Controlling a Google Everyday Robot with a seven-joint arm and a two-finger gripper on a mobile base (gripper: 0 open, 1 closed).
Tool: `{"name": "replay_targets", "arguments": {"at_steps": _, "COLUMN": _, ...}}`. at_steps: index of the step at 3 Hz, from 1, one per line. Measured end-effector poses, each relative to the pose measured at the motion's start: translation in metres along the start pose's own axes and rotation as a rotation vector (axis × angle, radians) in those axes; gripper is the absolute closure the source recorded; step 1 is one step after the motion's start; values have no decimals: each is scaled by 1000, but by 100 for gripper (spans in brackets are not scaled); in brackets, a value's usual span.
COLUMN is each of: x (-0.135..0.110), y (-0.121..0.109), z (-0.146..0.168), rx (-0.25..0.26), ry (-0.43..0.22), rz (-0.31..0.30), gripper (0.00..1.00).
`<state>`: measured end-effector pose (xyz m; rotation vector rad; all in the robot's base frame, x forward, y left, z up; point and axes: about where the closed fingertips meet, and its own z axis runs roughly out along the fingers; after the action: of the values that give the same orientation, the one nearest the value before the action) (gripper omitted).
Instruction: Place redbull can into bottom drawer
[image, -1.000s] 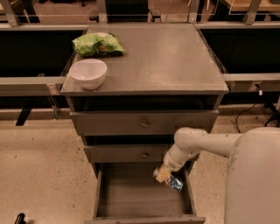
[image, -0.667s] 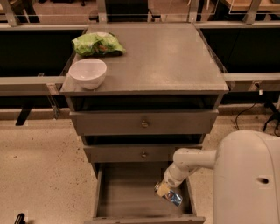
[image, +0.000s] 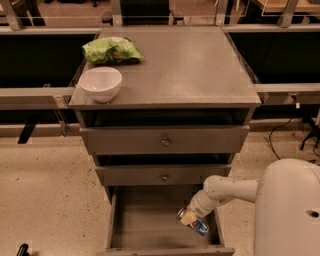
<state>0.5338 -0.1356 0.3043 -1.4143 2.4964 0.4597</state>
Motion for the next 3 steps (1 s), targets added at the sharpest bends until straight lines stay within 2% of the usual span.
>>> {"name": "replay_targets", "arguments": {"at_steps": 1, "x": 11, "y": -5, "z": 16, "rx": -33, "ry": -22, "rz": 62, "gripper": 100}}
{"name": "replay_targets", "arguments": {"at_steps": 2, "x": 24, "y": -26, "z": 44, "rx": -41, "ry": -128, "rz": 126, "gripper": 100}}
{"name": "replay_targets", "arguments": {"at_steps": 3, "x": 30, "y": -36, "z": 59, "rx": -42, "ry": -216, "rz": 126, "gripper": 100}}
